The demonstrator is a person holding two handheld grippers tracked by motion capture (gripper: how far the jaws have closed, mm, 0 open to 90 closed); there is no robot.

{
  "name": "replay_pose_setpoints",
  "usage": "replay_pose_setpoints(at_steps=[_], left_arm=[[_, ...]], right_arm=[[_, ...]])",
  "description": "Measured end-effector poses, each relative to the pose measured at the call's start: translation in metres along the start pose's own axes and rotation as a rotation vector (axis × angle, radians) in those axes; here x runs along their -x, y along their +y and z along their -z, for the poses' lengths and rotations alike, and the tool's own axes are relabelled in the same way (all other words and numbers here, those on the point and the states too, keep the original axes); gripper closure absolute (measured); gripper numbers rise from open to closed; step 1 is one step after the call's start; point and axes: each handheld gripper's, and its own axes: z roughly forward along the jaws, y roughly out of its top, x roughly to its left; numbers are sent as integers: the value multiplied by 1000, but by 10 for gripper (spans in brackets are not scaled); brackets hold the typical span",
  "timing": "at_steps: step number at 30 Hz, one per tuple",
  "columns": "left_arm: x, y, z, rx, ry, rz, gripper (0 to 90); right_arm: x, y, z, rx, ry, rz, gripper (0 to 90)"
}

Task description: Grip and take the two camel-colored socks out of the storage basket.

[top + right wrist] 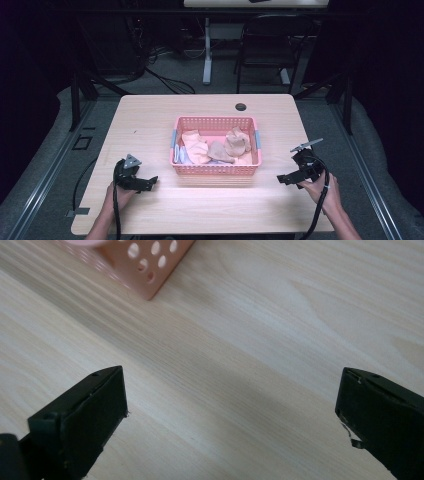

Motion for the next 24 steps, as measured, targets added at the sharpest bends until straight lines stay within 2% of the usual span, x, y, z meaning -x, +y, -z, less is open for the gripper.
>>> replay_pose_setpoints(at_steps=[6, 14, 18, 24], left_arm=[[0, 0, 0, 0, 0, -3, 2], [0, 0, 0, -3, -2, -7, 2], [0, 0, 0, -3, -3, -5, 2], [0, 0, 0, -2, -3, -6, 2]], right_arm=[[-7, 11, 10, 17, -12, 16, 0], [-10, 27, 23, 17, -18, 31, 0], [-14, 41, 31, 42, -28, 54, 0], [-19, 60, 38, 49, -35, 79, 0]])
